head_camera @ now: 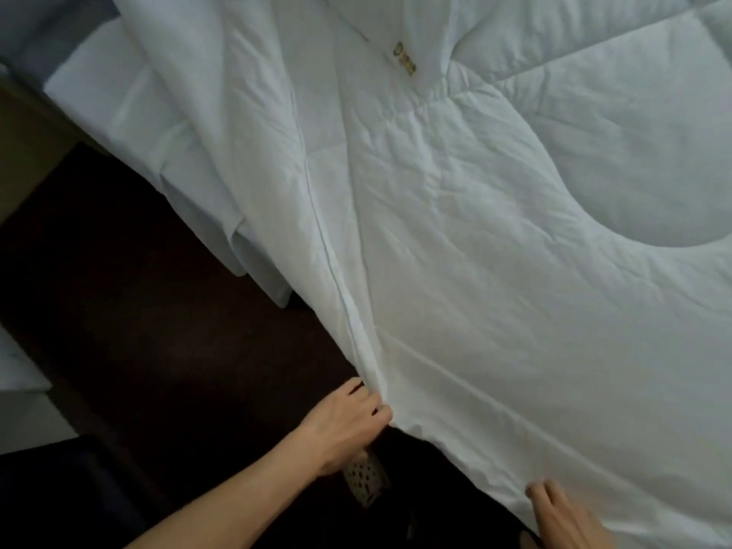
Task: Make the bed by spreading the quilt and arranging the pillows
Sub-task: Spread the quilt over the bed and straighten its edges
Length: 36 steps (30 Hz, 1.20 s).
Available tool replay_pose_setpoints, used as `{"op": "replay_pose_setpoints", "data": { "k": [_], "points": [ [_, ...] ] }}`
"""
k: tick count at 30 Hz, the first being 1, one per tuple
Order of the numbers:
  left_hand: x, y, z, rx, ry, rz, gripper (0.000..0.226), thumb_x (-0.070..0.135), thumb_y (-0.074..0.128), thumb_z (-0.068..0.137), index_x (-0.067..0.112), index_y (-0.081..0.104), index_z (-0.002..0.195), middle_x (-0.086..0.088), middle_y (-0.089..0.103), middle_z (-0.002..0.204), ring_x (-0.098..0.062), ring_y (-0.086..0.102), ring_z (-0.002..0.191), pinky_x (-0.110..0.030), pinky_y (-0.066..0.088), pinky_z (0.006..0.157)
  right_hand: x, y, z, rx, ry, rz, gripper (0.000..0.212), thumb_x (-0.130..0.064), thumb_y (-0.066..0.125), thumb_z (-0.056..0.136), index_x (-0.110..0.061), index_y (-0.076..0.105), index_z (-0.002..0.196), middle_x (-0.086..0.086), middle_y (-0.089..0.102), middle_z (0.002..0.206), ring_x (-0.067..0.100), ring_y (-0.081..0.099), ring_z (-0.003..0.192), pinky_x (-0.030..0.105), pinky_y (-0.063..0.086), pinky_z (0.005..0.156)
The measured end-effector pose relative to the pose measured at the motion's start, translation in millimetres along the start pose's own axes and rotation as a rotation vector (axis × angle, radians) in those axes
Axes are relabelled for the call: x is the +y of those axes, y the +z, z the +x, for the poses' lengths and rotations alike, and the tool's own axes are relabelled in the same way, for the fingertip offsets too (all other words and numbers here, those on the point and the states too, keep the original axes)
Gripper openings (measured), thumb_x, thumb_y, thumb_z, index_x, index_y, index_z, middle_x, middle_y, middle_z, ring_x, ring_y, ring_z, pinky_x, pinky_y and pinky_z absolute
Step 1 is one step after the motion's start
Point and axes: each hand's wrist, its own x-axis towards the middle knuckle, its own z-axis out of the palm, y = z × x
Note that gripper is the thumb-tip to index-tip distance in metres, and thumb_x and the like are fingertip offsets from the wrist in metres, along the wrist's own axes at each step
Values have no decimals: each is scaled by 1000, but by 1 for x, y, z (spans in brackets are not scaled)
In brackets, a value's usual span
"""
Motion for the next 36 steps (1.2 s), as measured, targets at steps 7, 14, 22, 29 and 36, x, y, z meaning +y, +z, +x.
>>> {"op": "replay_pose_setpoints", "data": {
  "k": [7,14,22,29,36],
  "points": [
    [-136,-50,-11,105,-232,184,89,20,67,85,12,13,154,-19,22,158,-35,15,148,-51,10,120,-153,-38,45,356,-99,167,49,-47,66,79,-18,58,117,3,58,109,23,66,100,32,52,77],
    [-232,-87,12,-21,-317,295,111,20,73,82,24,-8,157,-17,-6,164,-33,-4,152,-55,-1,120,-261,-98,96,526,-129,329,48,-47,57,90,-17,46,127,3,48,122,23,56,107,34,48,88],
    [-338,-124,62,-117,-224,365,112,57,72,75,27,3,157,-16,-8,164,-33,-7,151,-55,-3,120,-326,-157,163,590,-92,417,36,-46,58,94,-16,54,114,3,55,117,25,55,108,35,44,89],
    [-402,-142,59,-197,-99,311,69,85,44,76,22,61,100,-1,69,102,-23,63,94,-39,41,91,-337,-191,174,757,20,717,21,-27,42,104,-14,45,87,6,60,75,32,56,72,37,34,61],
    [-404,-33,-69,-257,-105,57,47,65,71,72,21,67,88,-5,73,85,-25,71,75,-27,48,60,-375,-138,141,332,-165,300,11,-27,47,92,-23,43,101,2,68,72,31,66,63,37,37,49]
  ]
}}
